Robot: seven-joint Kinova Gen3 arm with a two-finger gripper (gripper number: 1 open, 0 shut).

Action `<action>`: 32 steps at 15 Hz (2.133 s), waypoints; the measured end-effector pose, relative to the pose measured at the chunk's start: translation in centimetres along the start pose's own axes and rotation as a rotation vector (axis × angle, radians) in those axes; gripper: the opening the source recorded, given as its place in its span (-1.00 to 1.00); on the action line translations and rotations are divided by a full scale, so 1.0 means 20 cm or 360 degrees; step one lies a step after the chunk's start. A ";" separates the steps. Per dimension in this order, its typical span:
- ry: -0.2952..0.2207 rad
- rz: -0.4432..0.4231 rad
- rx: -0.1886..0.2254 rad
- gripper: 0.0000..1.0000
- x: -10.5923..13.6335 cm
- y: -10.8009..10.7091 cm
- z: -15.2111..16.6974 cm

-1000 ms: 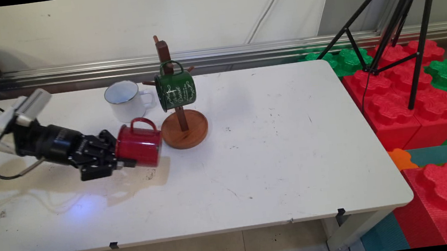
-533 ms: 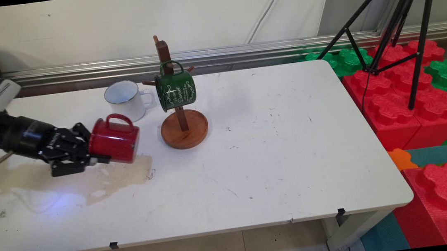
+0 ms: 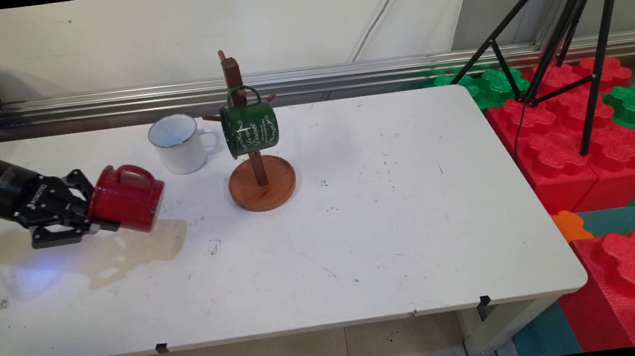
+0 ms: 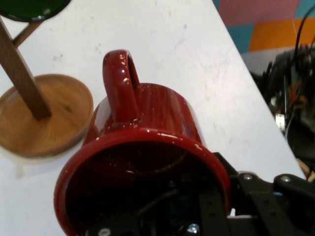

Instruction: Place the picked object on the table

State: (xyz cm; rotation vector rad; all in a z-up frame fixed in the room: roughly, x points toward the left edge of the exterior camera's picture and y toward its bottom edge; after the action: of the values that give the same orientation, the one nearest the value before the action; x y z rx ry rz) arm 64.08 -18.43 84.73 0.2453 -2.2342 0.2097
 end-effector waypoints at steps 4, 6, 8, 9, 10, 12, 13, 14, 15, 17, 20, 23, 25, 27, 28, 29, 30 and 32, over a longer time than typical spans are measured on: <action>-0.0121 0.0080 -0.0005 -1.00 -0.01 0.00 -0.07; -0.0191 0.0101 -0.0004 -1.00 -0.03 0.00 -0.10; -0.0260 0.0118 -0.0003 -1.00 -0.04 -0.01 -0.12; -0.0282 0.0124 -0.0004 -1.00 -0.04 -0.01 -0.12; -0.0311 0.0133 -0.0005 -1.00 -0.05 -0.01 -0.12; -0.0359 0.0150 -0.0008 -1.00 -0.06 -0.01 -0.12; -0.0378 0.0158 -0.0010 -1.00 -0.06 -0.01 -0.12; -0.0403 0.0168 -0.0011 -1.00 -0.06 -0.01 -0.12; -0.0420 0.0174 -0.0013 -1.00 -0.06 -0.01 -0.11; -0.0457 0.0190 -0.0014 -1.00 -0.06 -0.01 -0.10; -0.0514 0.0214 -0.0015 -1.00 -0.05 -0.02 -0.08; -0.0574 0.0239 -0.0019 -1.00 -0.05 -0.03 -0.07; -0.0619 0.0261 -0.0029 -1.00 -0.05 -0.03 -0.06; -0.0660 0.0283 -0.0039 -1.00 -0.05 -0.02 -0.05; -0.0676 0.0292 -0.0043 -1.00 -0.05 -0.02 -0.05; -0.0692 0.0304 -0.0049 -1.00 -0.06 -0.02 -0.05; -0.0707 0.0314 -0.0054 -1.00 -0.06 -0.02 -0.05; -0.0730 0.0329 -0.0063 -1.00 -0.06 -0.02 -0.05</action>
State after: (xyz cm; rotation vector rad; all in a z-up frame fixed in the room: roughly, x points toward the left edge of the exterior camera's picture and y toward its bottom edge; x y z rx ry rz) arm 65.58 -18.49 84.40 0.0395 -2.7189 0.2374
